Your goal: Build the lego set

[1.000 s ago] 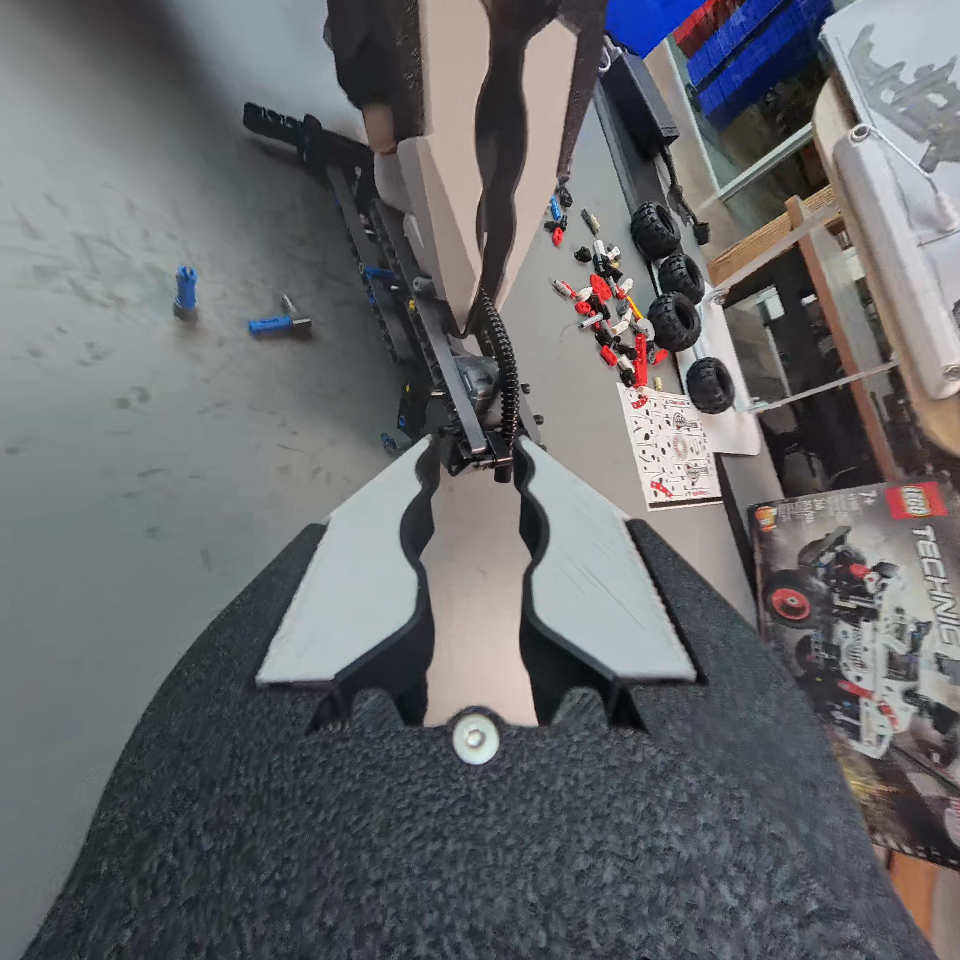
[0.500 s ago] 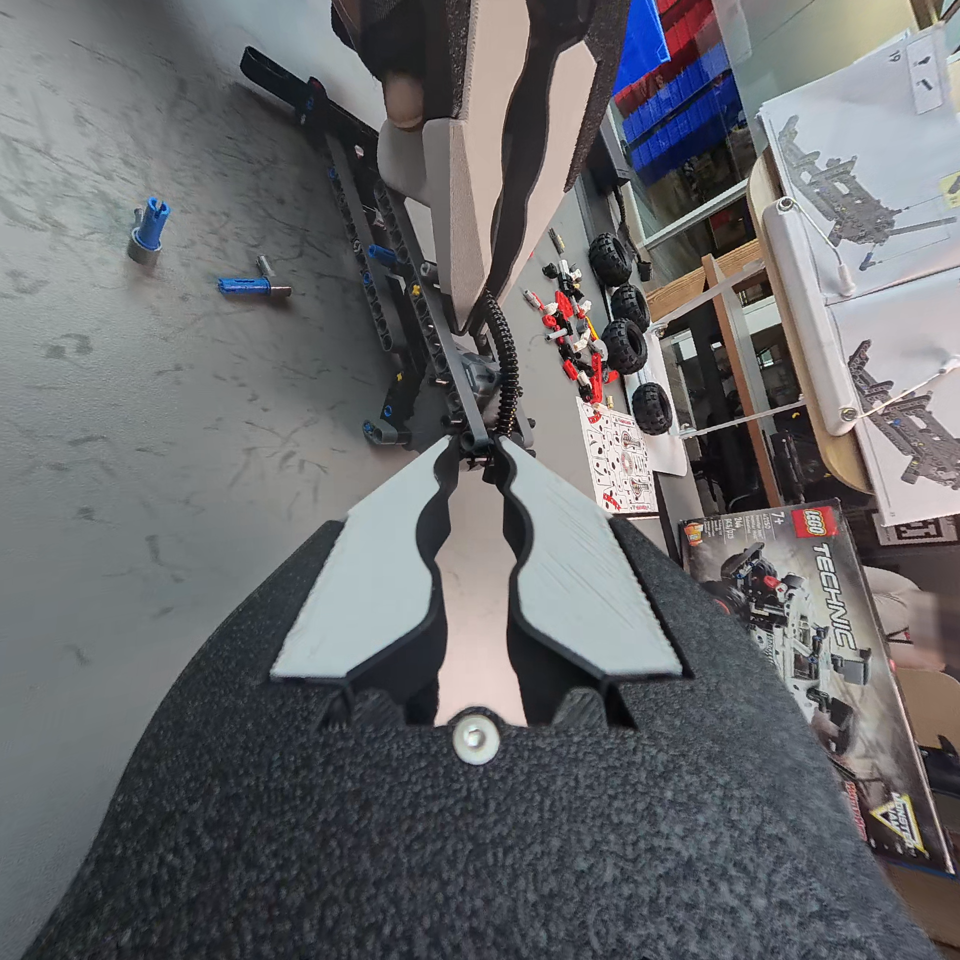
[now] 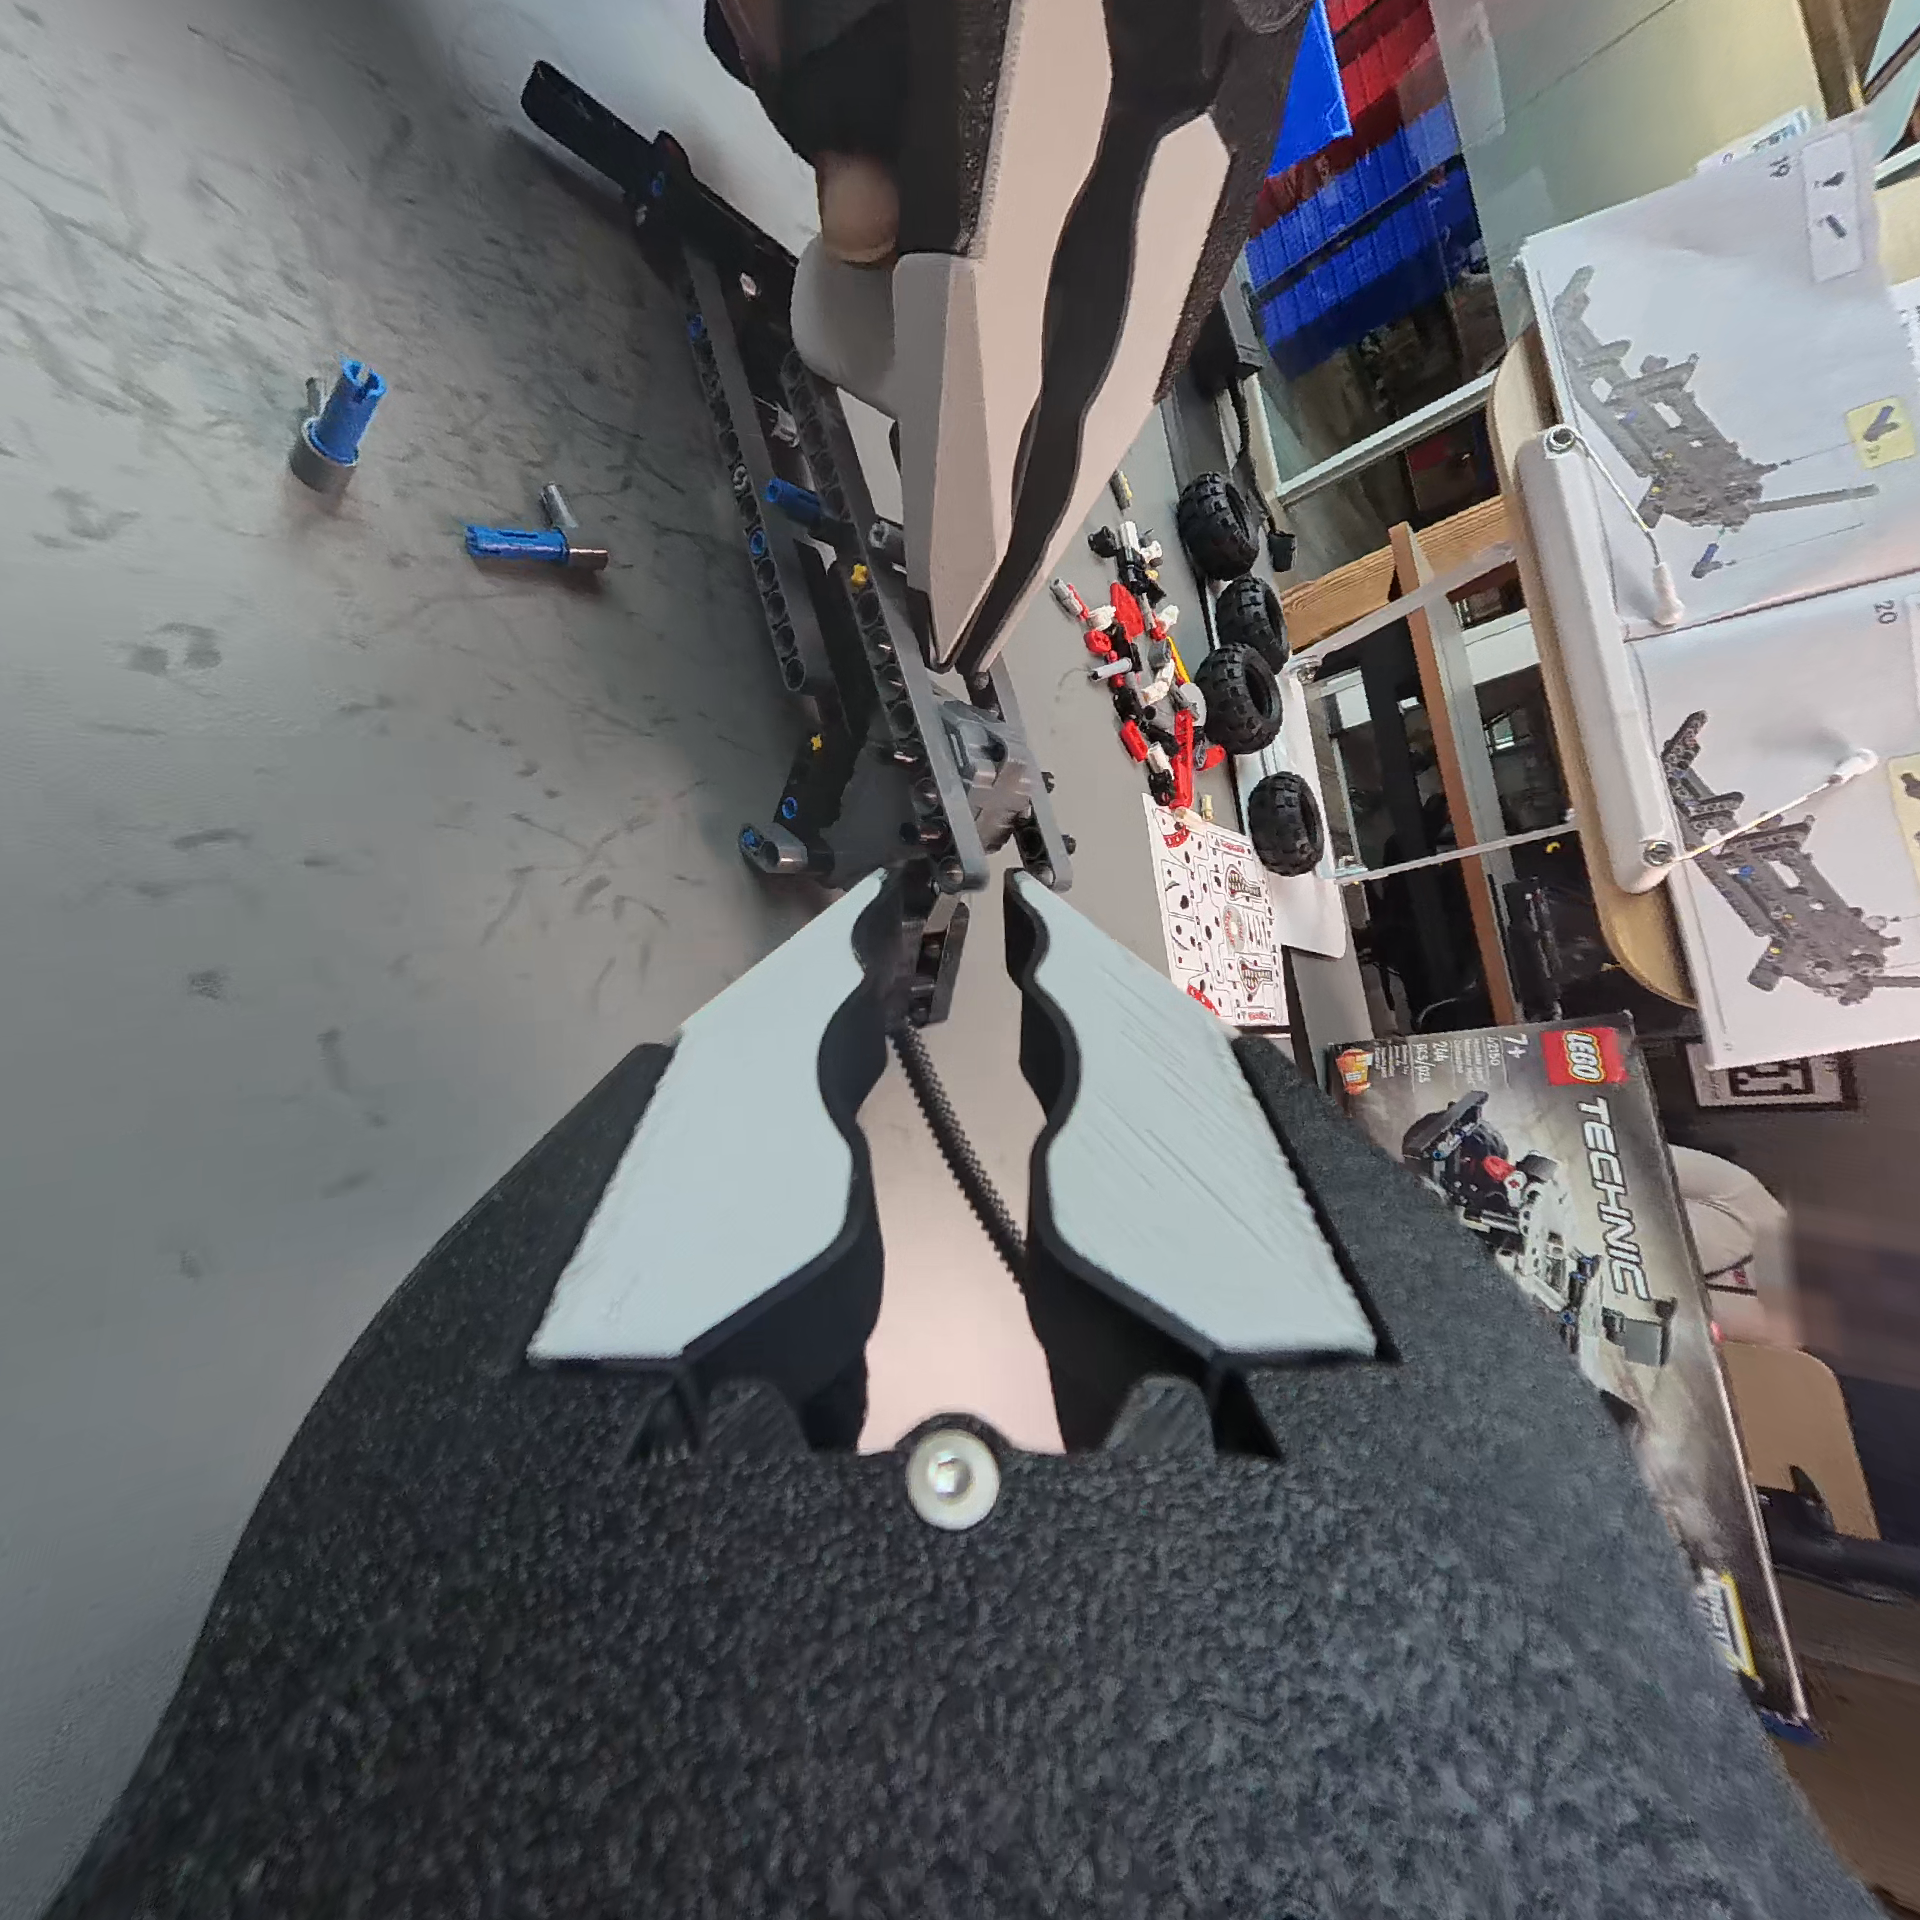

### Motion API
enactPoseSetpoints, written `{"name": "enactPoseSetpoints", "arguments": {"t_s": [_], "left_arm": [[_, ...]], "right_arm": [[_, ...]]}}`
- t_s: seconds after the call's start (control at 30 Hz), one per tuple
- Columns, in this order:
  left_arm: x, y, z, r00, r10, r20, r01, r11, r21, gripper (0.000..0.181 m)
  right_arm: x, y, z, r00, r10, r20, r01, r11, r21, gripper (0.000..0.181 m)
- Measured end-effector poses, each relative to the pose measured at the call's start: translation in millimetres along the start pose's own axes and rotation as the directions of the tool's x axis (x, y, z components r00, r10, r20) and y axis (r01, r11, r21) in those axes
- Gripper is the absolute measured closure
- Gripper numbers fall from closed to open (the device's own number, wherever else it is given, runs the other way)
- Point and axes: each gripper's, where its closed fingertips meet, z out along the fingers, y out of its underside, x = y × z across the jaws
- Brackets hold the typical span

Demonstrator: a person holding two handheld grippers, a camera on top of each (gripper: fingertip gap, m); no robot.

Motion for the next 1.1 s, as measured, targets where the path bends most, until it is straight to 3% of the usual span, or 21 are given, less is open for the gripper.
{"name": "enactPoseSetpoints", "arguments": {"t_s": [0.17,0.27,0.47,0.6,0.63,0.73,0.93,1.1], "left_arm": [[0,0,-1,1.0,0.001,0.008,-0.001,1.0,0.002,0.172],[-1,0,-1,1.0,0.0,0.009,0.0,1.0,0.003,0.169],[-2,-15,-13,0.999,-0.037,-0.002,0.037,0.996,0.078,0.147],[-2,-9,-13,0.999,-0.048,-0.006,0.048,0.998,0.05,0.131],[-2,-7,-12,0.999,-0.05,-0.005,0.05,0.998,0.04,0.13],[-1,1,-8,0.999,-0.047,-0.001,0.047,0.999,0.007,0.13],[-2,6,-3,1.0,-0.028,0.004,0.028,0.999,-0.031,0.136],[0,6,2,1.0,-0.009,0.007,0.009,0.999,-0.052,0.135]], "right_arm": [[12,10,-13,0.99,0.138,0.018,-0.139,0.99,0.014,0.163],[7,42,-21,0.965,0.231,0.124,-0.218,0.97,-0.111,0.16],[8,87,-22,0.898,0.373,0.232,-0.322,0.919,-0.23,0.159],[-3,103,-15,0.809,0.476,0.344,-0.386,0.873,-0.299,0.161],[-5,97,-15,0.77,0.507,0.388,-0.424,0.86,-0.283,0.173],[1,84,-18,0.736,0.511,0.444,-0.453,0.859,-0.238,0.174],[47,24,-27,0.774,0.435,0.46,-0.469,0.882,-0.044,0.175],[46,-19,-12,0.804,0.335,0.491,-0.401,0.916,0.03,0.175]]}}
